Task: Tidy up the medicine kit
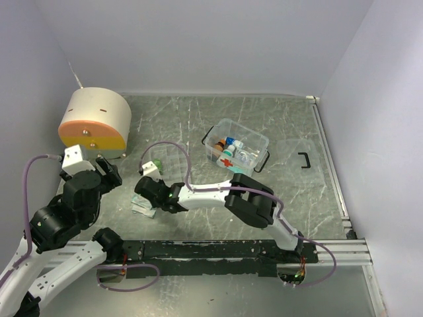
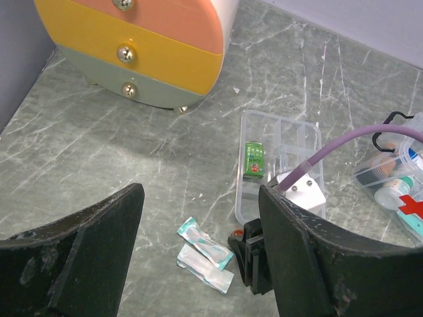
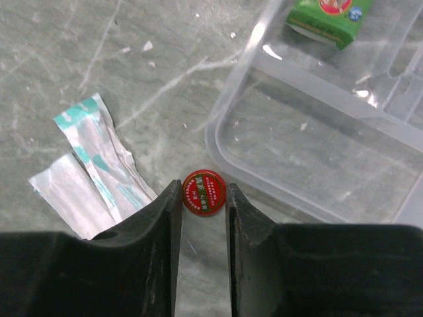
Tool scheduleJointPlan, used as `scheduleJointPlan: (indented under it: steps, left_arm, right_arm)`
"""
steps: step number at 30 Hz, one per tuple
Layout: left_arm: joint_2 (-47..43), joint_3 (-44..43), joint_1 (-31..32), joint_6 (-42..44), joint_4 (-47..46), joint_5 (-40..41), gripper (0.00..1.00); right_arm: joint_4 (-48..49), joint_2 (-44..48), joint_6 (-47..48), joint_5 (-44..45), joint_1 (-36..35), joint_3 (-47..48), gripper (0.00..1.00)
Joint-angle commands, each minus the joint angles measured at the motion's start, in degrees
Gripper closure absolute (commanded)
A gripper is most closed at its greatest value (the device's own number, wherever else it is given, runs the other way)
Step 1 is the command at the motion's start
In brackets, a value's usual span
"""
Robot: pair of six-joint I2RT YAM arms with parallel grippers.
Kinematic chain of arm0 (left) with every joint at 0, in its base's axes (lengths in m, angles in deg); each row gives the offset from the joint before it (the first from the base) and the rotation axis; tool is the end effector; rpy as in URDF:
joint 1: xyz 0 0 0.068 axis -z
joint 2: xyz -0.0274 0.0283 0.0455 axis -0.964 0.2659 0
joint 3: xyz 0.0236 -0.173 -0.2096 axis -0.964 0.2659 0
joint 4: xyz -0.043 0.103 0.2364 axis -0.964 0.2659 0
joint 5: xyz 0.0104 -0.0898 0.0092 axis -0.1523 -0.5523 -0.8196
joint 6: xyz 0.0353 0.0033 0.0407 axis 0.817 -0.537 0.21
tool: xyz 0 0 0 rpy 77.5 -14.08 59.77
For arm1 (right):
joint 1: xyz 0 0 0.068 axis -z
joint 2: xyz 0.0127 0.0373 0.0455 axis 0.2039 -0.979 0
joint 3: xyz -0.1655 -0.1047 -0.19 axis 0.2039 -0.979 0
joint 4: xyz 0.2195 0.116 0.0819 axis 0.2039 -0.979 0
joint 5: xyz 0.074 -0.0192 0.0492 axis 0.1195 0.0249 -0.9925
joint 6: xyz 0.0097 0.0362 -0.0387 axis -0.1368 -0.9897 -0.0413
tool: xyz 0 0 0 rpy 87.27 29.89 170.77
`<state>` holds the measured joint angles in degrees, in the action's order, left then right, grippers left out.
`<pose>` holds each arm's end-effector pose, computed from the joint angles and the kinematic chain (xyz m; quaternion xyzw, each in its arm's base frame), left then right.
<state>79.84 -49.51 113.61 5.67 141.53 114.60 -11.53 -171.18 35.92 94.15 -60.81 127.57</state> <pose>0.0695 -0.0232 0.3496 -0.1904 0.7875 -0.0335 0.5853 0.1551 0.4464 0.1448 -0.2569 0.8800 0.1542 0.3686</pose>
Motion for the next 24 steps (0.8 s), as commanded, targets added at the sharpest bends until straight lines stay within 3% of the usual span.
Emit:
scheduleJointPlan:
  steps: [1, 10, 16, 24]
  left_arm:
    - [0.5, -0.3, -0.3, 0.0, -0.3, 1.1, 0.19]
    - [1.5, -0.3, -0.3, 0.3, -0.7, 0.5, 0.19]
    - [2.0, -0.3, -0.3, 0.6, -0.9, 0.2, 0.19]
    - [2.3, -0.2, -0.3, 0.8, -0.9, 0.0, 0.19]
  right_arm:
    - [-3.4, 4.4, 0.0, -0.7, -0.5, -3.0, 0.81]
    - [-1.7, 15.4, -0.7, 2.7, -0.3, -7.5, 0.79]
    - [-3.2, 16.8, 0.8, 8.4, 1.8, -7.4, 0.77]
    - [-1.4, 18.2, -0.4, 7.5, 8.4, -10.3, 0.77]
